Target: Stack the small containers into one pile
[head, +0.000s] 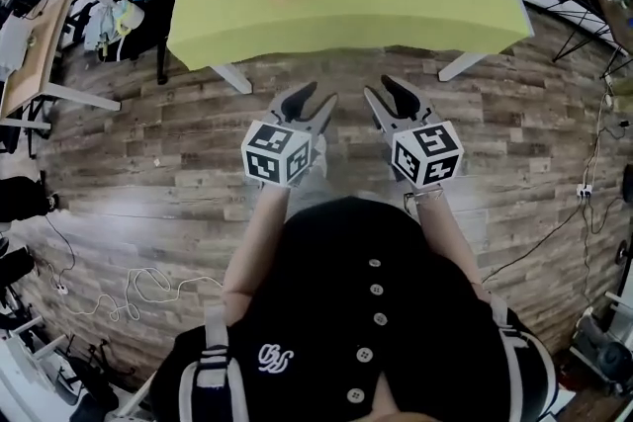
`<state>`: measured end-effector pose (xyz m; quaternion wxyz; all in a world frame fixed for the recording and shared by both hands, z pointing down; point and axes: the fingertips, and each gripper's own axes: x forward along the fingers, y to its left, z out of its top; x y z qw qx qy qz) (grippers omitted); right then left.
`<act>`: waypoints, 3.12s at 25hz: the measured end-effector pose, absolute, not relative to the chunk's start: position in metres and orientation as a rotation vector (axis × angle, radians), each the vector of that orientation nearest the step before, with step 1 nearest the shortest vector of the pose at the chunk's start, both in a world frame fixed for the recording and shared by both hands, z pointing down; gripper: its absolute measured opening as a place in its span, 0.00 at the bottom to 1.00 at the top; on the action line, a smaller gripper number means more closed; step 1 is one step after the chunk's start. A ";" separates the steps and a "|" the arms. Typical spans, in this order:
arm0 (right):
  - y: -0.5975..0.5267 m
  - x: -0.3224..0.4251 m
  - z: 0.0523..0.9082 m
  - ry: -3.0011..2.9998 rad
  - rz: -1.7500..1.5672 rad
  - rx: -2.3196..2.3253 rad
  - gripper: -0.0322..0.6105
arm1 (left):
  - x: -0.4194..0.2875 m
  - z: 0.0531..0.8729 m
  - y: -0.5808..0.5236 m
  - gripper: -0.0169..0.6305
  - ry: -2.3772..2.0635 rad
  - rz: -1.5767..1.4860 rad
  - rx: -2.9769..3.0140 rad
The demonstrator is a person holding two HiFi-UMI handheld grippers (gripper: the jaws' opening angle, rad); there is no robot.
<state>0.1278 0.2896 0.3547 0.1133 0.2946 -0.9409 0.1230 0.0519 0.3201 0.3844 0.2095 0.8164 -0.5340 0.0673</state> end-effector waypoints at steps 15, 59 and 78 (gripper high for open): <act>0.172 0.048 0.353 -2.709 0.364 0.983 0.30 | -0.047 0.371 0.194 0.32 -1.451 0.164 2.315; -0.120 -0.022 0.377 -2.771 0.498 0.585 0.30 | -0.111 0.379 -0.060 0.32 -1.749 0.156 2.054; -0.141 -0.037 0.397 -2.697 0.461 0.504 0.29 | -0.133 0.389 -0.062 0.32 -1.759 0.136 1.986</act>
